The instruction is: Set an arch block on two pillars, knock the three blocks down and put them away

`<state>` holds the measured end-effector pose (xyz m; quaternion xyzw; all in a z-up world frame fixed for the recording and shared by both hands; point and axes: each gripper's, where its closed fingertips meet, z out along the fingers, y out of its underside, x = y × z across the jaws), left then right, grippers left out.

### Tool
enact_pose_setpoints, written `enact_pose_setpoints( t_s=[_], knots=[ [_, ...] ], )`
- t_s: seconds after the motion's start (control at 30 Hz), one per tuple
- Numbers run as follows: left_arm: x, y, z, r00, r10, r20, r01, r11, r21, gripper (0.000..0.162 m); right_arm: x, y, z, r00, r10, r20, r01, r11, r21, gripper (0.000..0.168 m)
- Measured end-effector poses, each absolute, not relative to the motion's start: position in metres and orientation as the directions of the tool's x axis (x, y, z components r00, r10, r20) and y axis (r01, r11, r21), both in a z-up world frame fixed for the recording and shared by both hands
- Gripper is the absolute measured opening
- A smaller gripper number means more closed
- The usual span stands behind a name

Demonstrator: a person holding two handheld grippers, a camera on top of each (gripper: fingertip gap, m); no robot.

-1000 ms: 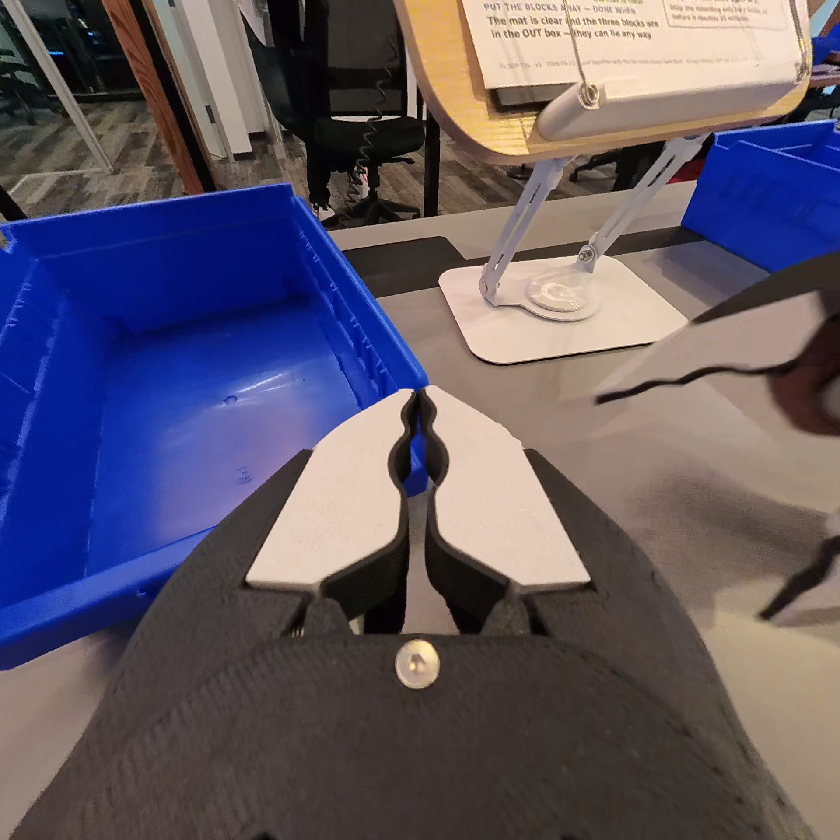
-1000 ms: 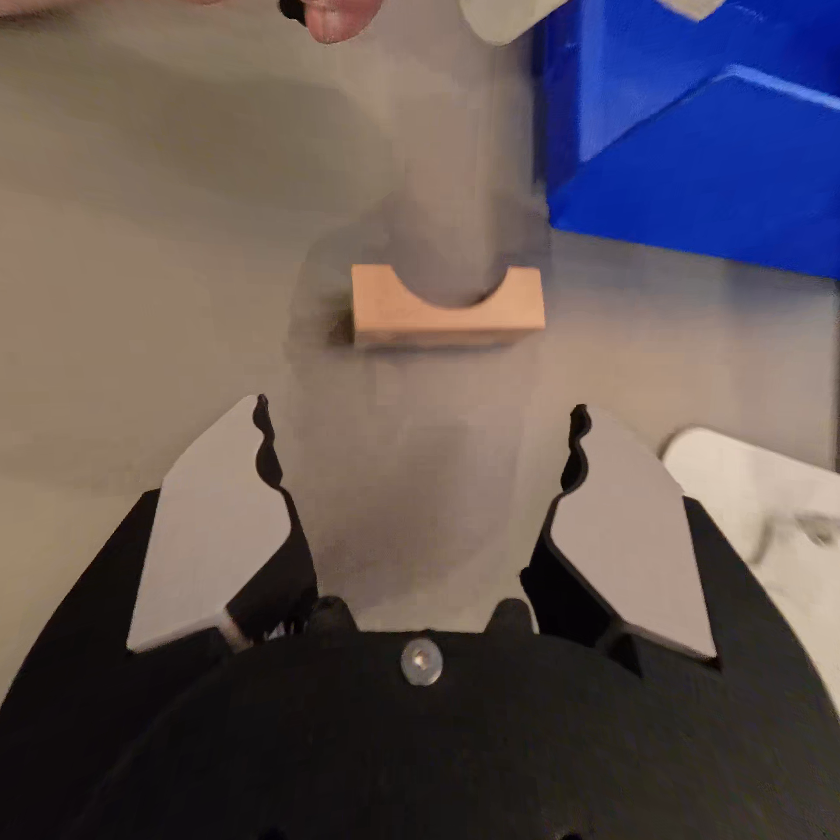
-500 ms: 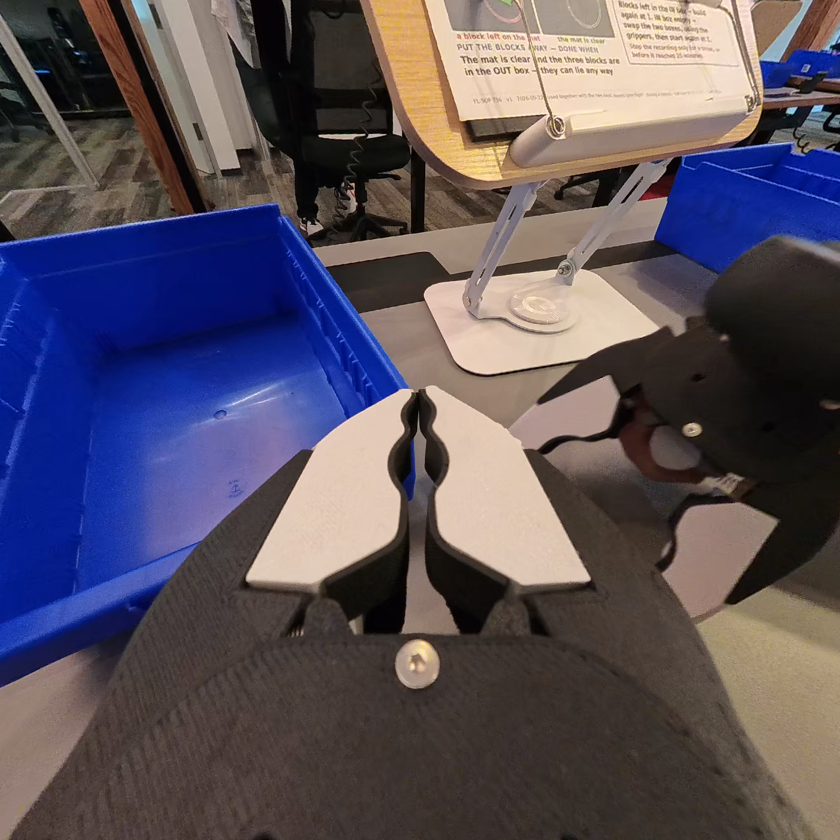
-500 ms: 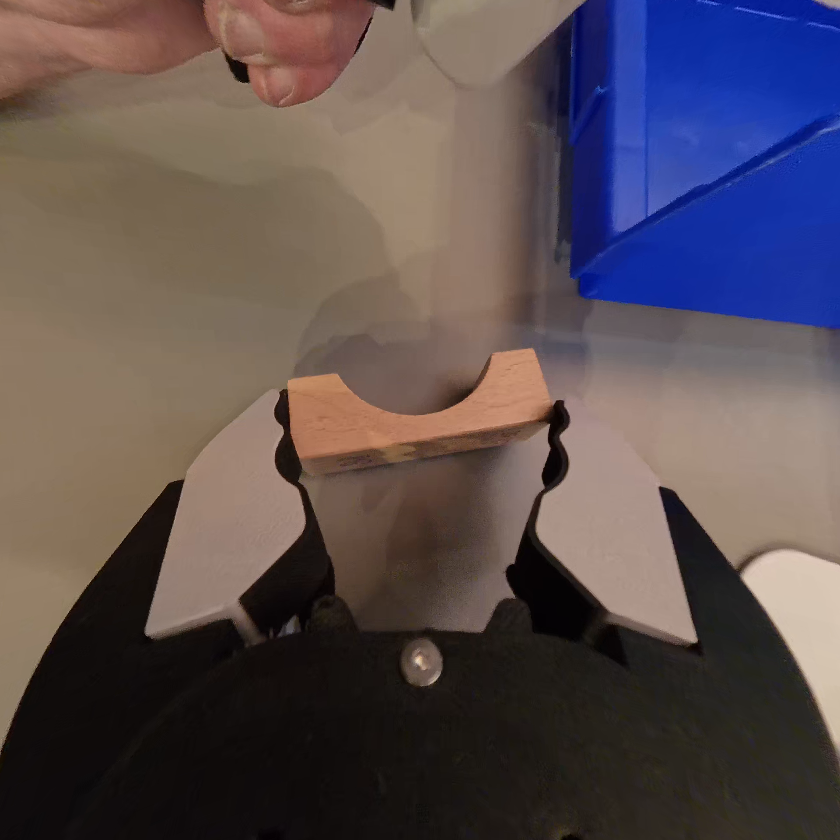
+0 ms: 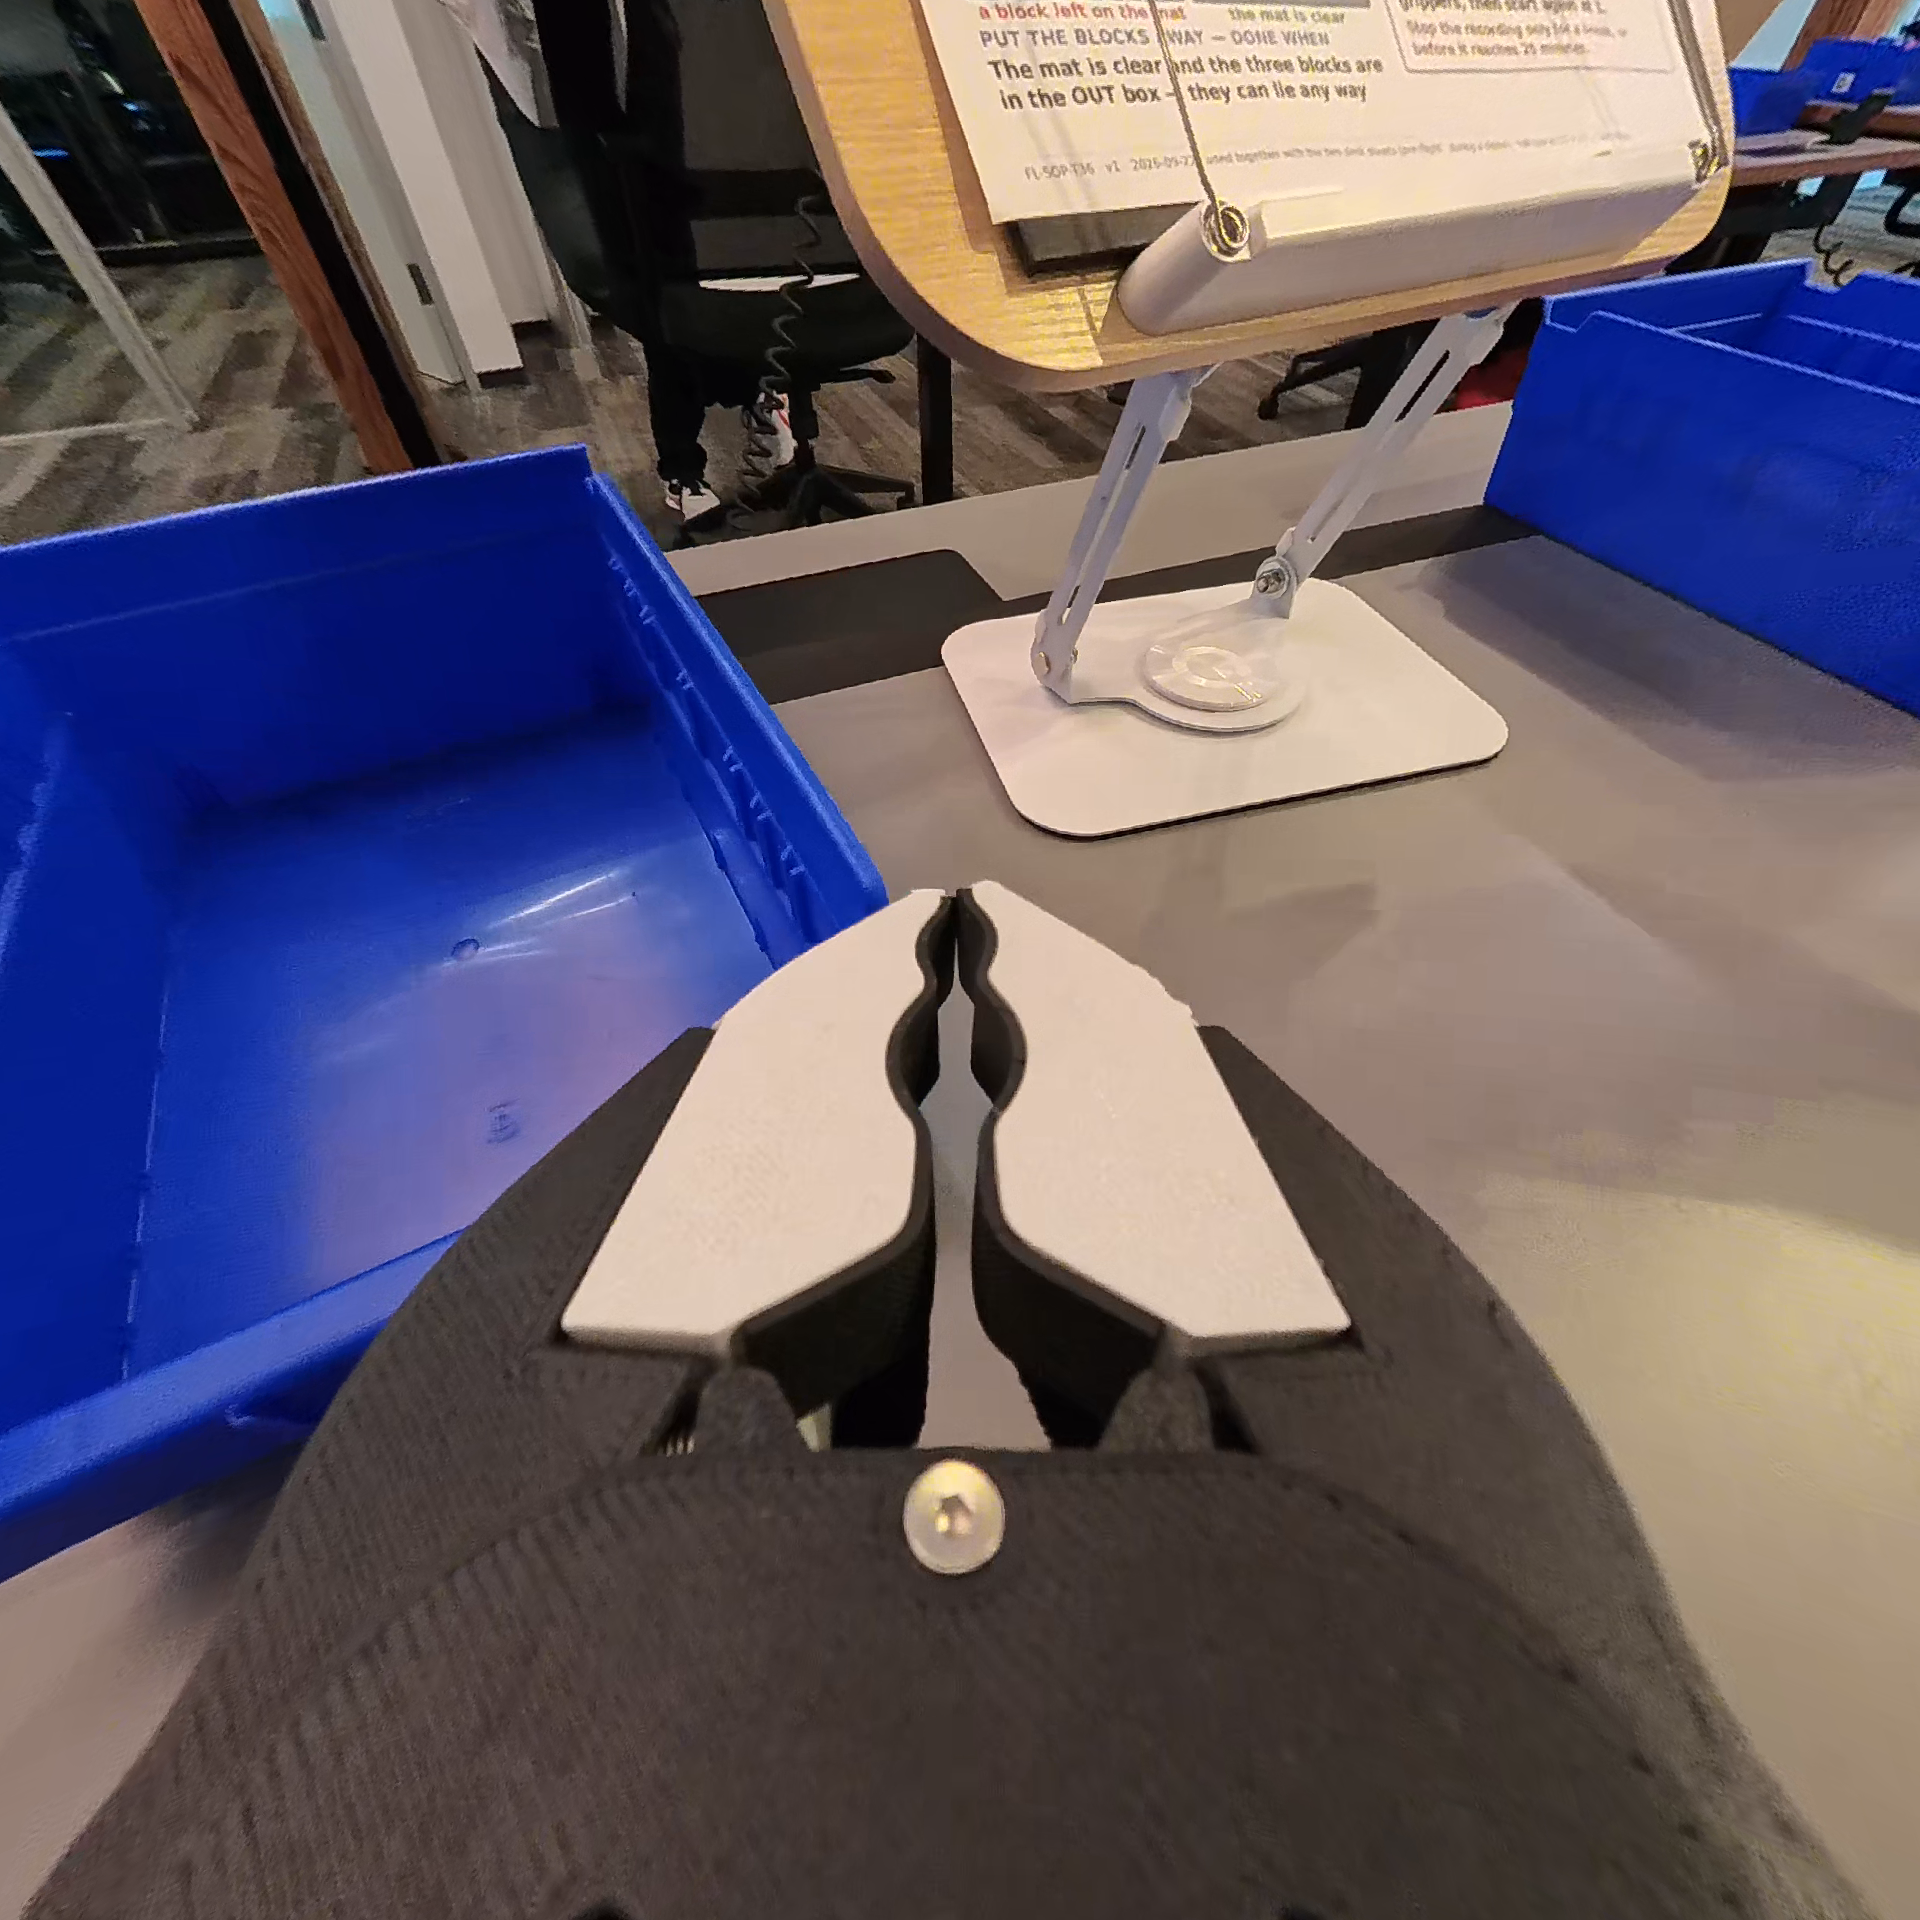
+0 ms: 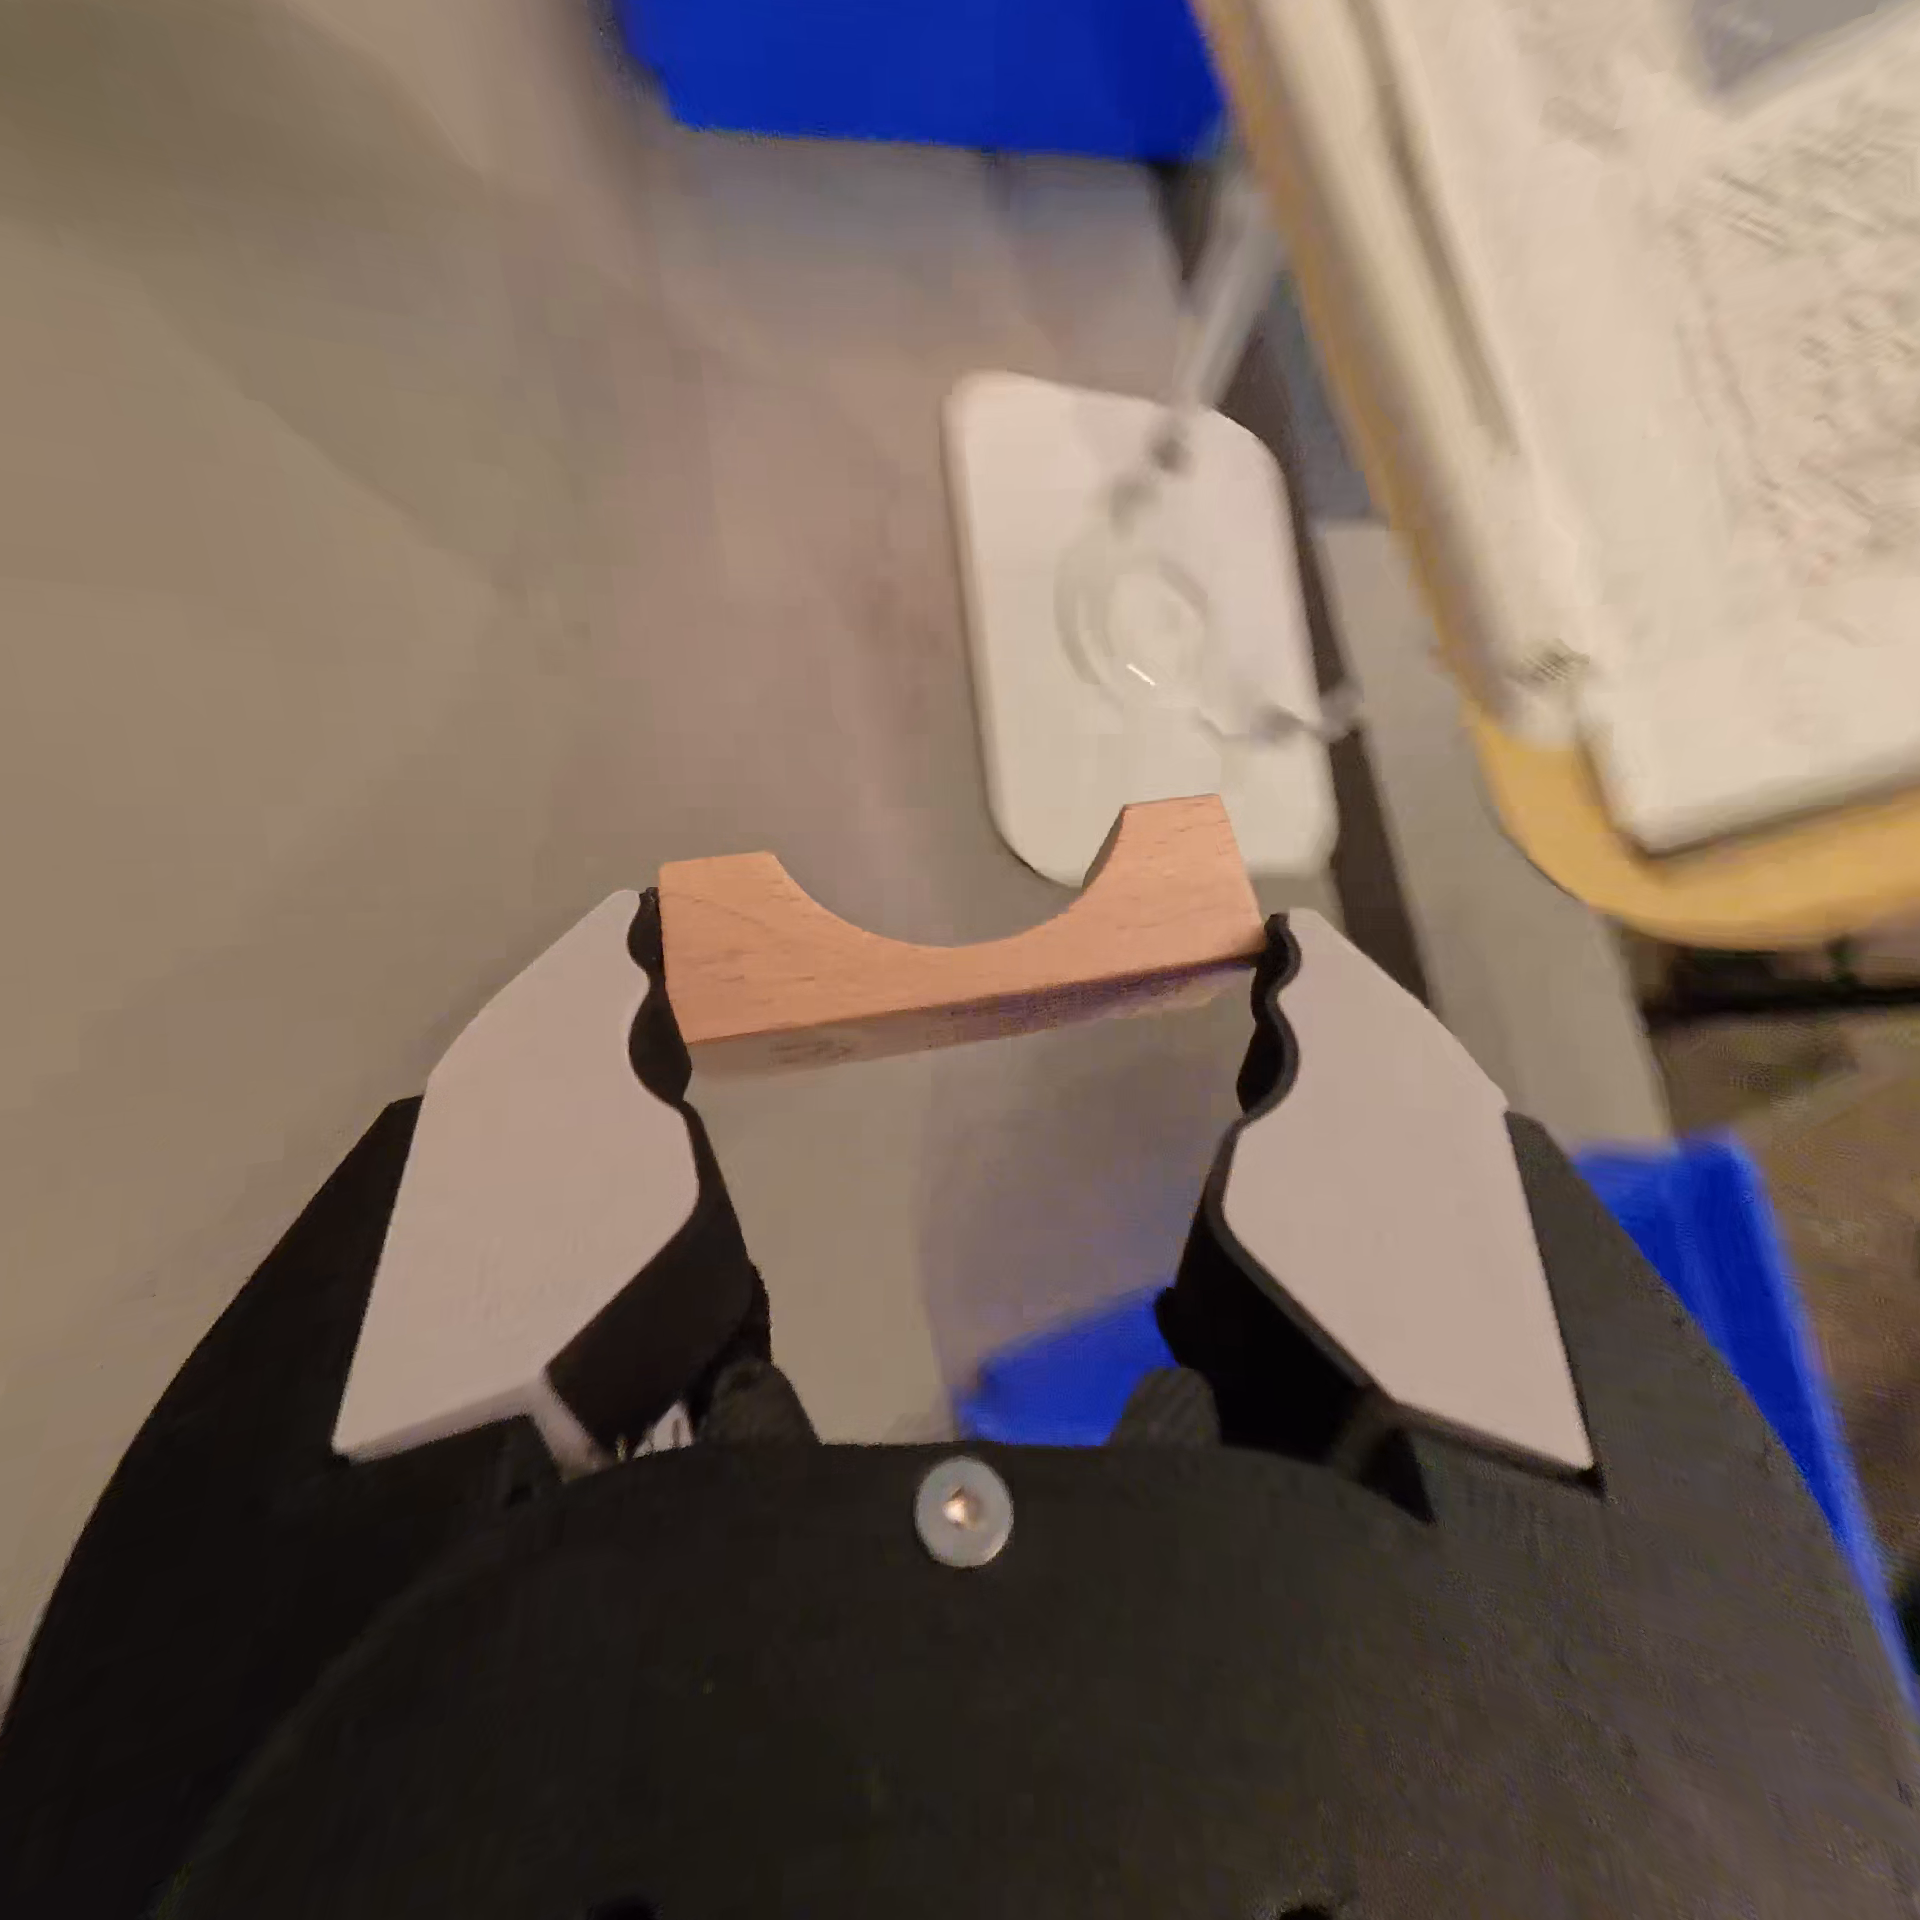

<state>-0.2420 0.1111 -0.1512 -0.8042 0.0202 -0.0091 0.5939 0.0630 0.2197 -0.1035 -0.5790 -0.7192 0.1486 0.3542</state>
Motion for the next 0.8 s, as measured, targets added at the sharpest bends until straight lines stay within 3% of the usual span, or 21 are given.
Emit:
enact_pose_setpoints(
  t_s=[0.1, 0.23, 0.5, 0.8],
  knots=[
    [-0.242, 0.113, -0.154, 0.999, -0.042, -0.015, -0.027, -0.304, -0.952, 0.000, 0.126, 0.284, -0.077, 0.070, 0.902, 0.427, 0.803, 0.203, -0.560, 0.106],
    [-0.241, 0.115, -0.158, 0.999, -0.045, -0.019, -0.032, -0.316, -0.948, 0.000, 0.192, 0.374, -0.093, 0.148, 0.853, 0.501, 0.923, 0.062, -0.379, 0.106],
    [-0.241, 0.118, -0.167, 0.998, -0.049, -0.026, -0.041, -0.341, -0.939, 0.000, 0.251, 0.463, -0.176, -0.085, 0.843, 0.531, 0.990, 0.011, 0.140, 0.106],
    [-0.237, 0.121, -0.172, 0.998, -0.064, -0.030, -0.050, -0.356, -0.933, 0.000, 0.265, 0.505, -0.216, -0.146, 0.882, 0.449, 0.957, 0.012, 0.288, 0.106]
  ],
)
